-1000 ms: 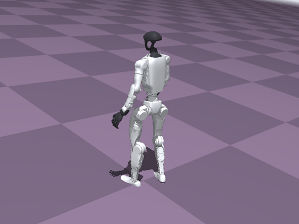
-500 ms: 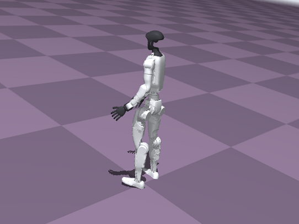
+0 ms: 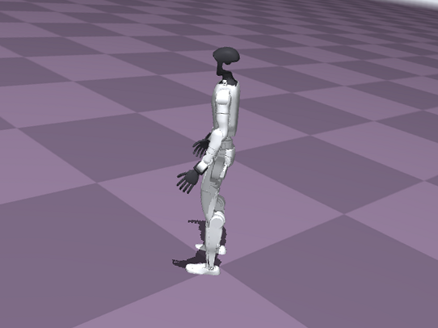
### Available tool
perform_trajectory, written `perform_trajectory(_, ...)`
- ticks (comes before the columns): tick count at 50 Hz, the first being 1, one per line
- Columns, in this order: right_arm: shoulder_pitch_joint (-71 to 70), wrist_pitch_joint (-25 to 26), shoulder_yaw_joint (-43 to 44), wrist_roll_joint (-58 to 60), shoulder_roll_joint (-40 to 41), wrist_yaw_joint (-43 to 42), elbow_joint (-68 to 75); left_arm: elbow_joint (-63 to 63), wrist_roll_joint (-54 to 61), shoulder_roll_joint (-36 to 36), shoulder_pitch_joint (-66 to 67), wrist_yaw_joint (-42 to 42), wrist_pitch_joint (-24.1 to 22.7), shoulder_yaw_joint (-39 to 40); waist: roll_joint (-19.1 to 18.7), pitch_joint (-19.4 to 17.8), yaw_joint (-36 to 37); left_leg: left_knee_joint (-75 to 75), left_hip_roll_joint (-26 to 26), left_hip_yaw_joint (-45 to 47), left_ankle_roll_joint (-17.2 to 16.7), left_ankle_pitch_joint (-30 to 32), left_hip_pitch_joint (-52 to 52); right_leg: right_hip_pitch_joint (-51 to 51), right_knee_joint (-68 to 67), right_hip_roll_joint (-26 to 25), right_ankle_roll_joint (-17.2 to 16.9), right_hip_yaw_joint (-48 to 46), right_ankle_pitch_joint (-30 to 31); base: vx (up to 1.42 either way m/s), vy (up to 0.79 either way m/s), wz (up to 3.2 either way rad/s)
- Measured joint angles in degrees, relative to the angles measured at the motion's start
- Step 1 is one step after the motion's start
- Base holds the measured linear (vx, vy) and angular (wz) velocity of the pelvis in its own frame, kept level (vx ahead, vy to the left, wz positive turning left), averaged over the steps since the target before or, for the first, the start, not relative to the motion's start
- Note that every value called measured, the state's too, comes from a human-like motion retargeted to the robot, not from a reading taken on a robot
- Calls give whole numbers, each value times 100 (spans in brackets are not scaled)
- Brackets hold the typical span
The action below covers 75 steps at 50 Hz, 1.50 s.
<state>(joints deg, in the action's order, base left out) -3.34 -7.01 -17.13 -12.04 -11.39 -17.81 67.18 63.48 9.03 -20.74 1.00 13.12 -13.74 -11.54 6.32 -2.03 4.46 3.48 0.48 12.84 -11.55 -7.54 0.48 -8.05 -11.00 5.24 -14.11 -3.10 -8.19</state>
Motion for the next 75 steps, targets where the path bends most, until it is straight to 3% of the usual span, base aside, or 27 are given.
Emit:
perform_trajectory(4,-14,55,105,23,-69,106,-57,-497,58,119,-247,-38,-91,102,-2,-73,78,82,-189,-458,79,88,-11,192,448,10,115,174,505,4,-5,111)
perform_trajectory(7,-20,86,193,43,-180,215,-74,-880,-46,320,-401,-41,-107,213,-89,-95,271,128,-266,-762,66,182,-82,272,478,149,246,-235,466,2,-4,99)
perform_trajectory(12,-98,146,192,259,-430,405,45,-1429,-275,694,-438,-51,-177,348,-207,-96,660,152,-409,-1104,98,263,-241,375,604,352,90,-808,479,0,-4,98)
perform_trajectory(20,-699,300,-54,637,-711,309,320,-1262,-285,724,-179,24,-30,385,-169,-37,855,138,-270,550,502,-288,-261,362,593,642,-89,-1609,455,0,-2,97)
perform_trajectory(27,-1127,260,-47,682,-596,64,-142,248,7,555,111,260,304,374,-78,121,768,118,-47,1827,262,113,-136,451,614,681,-76,-2040,362,5,5,50)
perform_trajectory(32,-1181,152,54,563,-468,90,-776,941,149,570,332,112,451,406,-113,187,658,113,29,1698,-14,65,-91,503,411,665,28,-2188,219,7,12,35)
perform_trajectory(41,-1208,121,9,633,-141,48,-1049,358,141,499,402,-84,403,494,-208,33,602,-25,202,1219,7,-22,-64,52,-944,680,584,-1983,-103,4,9,42)
perform_trajectory(45,-1146,115,-189,831,0,32,-706,125,48,430,183,-96,248,367,-222,-29,420,-67,164,823,10,-19,-46,-182,-838,184,349,-895,-255,3,1,90)
perform_trajectory(50,-884,198,-165,732,25,78,-239,-297,1,389,-150,-114,82,126,-184,-56,124,-28,-123,202,119,26,-53,22,222,-44,133,-124,425,4,-2,119)
perform_trajectory(54,-577,202,1,379,-124,208,48,-792,-143,490,-415,-118,35,105,-278,-19,165,113,-258,-218,111,164,-107,176,391,140,283,-567,434,2,-1,96)
perform_trajectory(57,-316,210,64,284,-282,373,196,-1186,-234,646,-517,-122,-46,167,-322,9,309,141,-343,-294,115,166,-169,256,527,269,194,-845,457,0,0,74)
perform_trajectory(64,10,336,34,593,-581,585,306,-1655,-371,816,-442,-131,-71,246,-261,27,455,-69,-309,1204,542,-529,-223,284,683,556,-89,-1402,541,0,-1,71)
perform_trajectory(67,-5,342,89,694,-642,578,265,-1447,-403,796,-364,-89,6,263,-249,36,429,-277,-221,1315,648,-678,-320,256,619,608,-89,-1566,503,4,2,54)
perform_trajectory(72,73,237,201,598,-599,451,74,-539,-272,761,-82,64,104,257,-297,112,385,-140,-113,920,398,-96,-192,432,530,596,-87,-1787,356,10,10,33)
perform_trajectory(75,75,174,259,510,-544,389,-51,105,-155,757,72,96,200,272,-296,182,363,-85,-72,858,144,-42,-111,544,545,571,-62,-1891,295,10,13,23)
